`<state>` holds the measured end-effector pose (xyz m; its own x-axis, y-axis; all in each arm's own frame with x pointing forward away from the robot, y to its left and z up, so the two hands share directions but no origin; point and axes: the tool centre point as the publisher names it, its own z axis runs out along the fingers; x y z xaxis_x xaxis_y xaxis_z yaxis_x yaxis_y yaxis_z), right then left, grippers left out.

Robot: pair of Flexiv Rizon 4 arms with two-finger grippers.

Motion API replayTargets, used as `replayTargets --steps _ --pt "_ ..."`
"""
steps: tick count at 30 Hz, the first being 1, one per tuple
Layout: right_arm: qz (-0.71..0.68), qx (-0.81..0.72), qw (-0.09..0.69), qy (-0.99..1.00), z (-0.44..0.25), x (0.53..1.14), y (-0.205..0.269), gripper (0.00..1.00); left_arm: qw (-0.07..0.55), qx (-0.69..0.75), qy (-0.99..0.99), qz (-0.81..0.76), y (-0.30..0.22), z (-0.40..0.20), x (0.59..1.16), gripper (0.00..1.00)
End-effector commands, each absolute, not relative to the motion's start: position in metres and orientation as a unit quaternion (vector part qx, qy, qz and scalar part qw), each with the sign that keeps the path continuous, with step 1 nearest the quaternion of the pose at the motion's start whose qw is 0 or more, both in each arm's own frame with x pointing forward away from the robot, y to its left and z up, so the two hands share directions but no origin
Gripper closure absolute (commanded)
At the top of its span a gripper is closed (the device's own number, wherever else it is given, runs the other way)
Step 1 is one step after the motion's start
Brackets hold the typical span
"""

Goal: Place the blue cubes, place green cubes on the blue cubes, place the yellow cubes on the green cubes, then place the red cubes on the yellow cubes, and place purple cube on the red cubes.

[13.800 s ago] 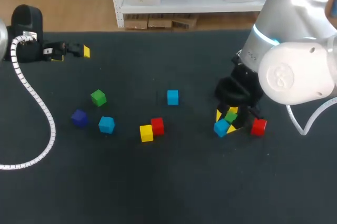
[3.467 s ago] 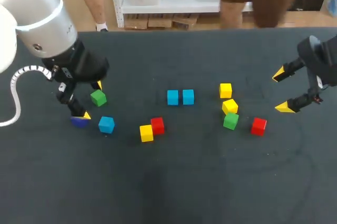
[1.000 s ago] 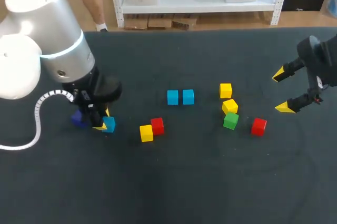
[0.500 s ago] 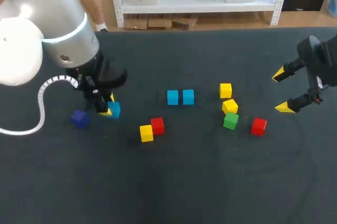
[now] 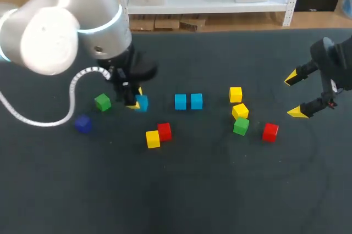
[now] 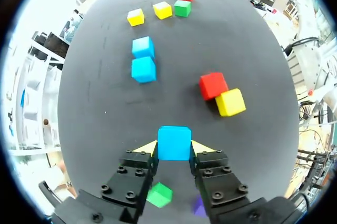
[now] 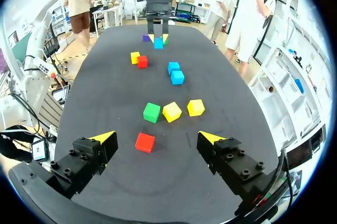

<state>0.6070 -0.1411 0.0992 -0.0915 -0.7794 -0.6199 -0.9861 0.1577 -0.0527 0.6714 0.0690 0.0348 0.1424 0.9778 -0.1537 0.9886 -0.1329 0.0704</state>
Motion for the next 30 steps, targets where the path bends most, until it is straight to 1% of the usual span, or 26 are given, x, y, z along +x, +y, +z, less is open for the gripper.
replayTargets --steps 1,9,30 --pt "0.196 -0.619 0.267 0.712 0.098 0.608 -0.141 0.0 0.055 0.753 0.654 -0.04 0.054 0.029 0.688 1.0" --pt "0.196 -0.619 0.267 0.712 0.098 0.608 -0.141 0.0 0.043 0.736 0.674 -0.053 0.04 0.021 0.693 1.0" --pt "0.196 -0.619 0.267 0.712 0.098 0.608 -0.141 0.0 0.039 0.71 0.7 -0.065 0.017 0.009 0.699 1.0"
